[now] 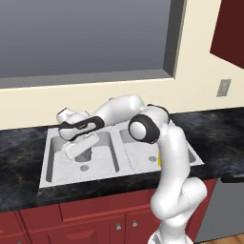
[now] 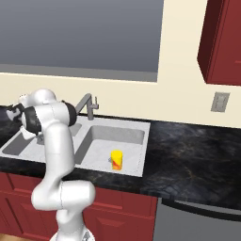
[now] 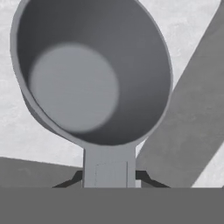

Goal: Move any existing items from the left basin to the right basin for drying. Then move the measuring cup from the counter to the left basin of the sink for washing.

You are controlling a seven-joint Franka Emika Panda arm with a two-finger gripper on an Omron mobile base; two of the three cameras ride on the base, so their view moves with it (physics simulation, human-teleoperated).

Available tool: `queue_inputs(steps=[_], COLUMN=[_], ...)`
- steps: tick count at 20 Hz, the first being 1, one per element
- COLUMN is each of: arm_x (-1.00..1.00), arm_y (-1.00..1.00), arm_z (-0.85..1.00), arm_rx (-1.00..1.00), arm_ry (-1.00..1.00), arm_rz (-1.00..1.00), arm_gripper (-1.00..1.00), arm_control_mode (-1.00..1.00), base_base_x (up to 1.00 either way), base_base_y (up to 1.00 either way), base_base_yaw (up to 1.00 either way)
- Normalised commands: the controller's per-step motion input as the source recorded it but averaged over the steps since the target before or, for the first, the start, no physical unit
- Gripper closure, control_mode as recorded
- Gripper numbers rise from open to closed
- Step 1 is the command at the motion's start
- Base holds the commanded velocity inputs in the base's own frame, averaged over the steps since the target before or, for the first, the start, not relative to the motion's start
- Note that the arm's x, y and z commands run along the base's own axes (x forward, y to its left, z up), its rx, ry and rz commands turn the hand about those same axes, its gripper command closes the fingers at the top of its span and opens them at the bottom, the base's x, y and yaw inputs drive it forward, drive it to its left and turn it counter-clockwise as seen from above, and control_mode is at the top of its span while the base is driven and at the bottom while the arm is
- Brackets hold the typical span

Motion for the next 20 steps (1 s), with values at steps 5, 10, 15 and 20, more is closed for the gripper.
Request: queue_inputs(steps=[5, 10, 15, 20], arm_x=[0.15, 0.13, 0.14, 0.13], arm_y=[0.04, 0.04, 0.04, 0.03], arm_z=[-0.28, -0.26, -0.23, -0.24], arm_rx=[-0.04, -0.03, -0.02, 0.0], arm_ry=[0.0, 0.0, 0.0, 0.0], arm_rz=[0.0, 0.0, 0.0, 0.0], arm_gripper=[1.0, 1.0, 1.0, 1.0], arm_control_mode=[-1.0, -1.0, -1.0, -1.0], base_base_x=[0.0, 0.0, 0.0, 0.0], base_base_y=[0.0, 0.0, 0.0, 0.0], base_base_yaw=[0.0, 0.0, 0.0, 0.0])
